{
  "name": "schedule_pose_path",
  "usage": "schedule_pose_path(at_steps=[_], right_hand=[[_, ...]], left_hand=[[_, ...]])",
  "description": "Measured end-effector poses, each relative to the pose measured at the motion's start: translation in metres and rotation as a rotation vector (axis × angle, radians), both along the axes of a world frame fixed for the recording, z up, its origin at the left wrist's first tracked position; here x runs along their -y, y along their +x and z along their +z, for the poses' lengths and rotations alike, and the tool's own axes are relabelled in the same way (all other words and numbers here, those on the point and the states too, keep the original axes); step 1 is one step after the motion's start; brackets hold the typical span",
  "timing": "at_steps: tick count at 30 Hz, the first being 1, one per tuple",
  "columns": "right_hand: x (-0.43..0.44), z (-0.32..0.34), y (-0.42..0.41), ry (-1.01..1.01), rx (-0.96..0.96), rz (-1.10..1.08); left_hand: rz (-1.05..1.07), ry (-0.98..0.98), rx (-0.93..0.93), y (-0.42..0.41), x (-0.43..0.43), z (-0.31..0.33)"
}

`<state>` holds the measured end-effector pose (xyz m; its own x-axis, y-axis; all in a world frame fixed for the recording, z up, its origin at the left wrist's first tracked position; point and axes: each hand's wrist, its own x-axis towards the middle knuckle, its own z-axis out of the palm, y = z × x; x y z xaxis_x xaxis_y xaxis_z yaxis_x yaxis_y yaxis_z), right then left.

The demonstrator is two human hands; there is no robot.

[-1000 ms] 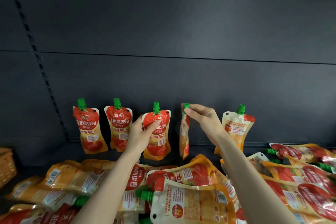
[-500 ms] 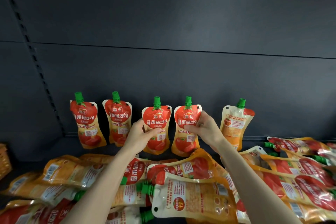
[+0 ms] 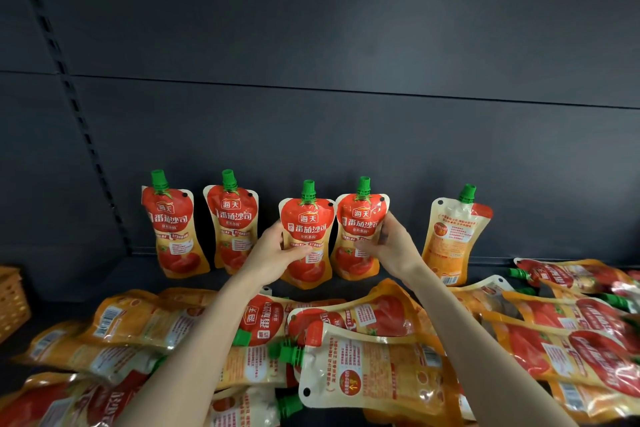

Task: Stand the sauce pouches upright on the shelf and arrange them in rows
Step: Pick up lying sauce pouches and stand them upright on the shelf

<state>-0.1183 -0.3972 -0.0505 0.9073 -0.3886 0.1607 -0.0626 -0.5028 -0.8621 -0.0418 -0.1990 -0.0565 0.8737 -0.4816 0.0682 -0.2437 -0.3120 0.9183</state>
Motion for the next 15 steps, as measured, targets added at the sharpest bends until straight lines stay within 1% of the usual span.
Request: schedule_pose_path(at_steps=[5,10,15], right_hand=[[-0.0029,-0.0018,-0.0004,-0.056,0.004,-0.048],[-0.0045,-0.0019,-0.0021,-0.075,-0.009,-0.073],[-0.0062,0.0029,-0.0058,-0.103,-0.061,-0.079]], left_hand=[[-0.013,0.023,0.006,0.0000,-0.0015,0.0033],[0.021,0.012,0.015,-0.0037,0.0006,0.0008],[0.130,0.054,0.030,-0.0076,0.0012,-0.0066]])
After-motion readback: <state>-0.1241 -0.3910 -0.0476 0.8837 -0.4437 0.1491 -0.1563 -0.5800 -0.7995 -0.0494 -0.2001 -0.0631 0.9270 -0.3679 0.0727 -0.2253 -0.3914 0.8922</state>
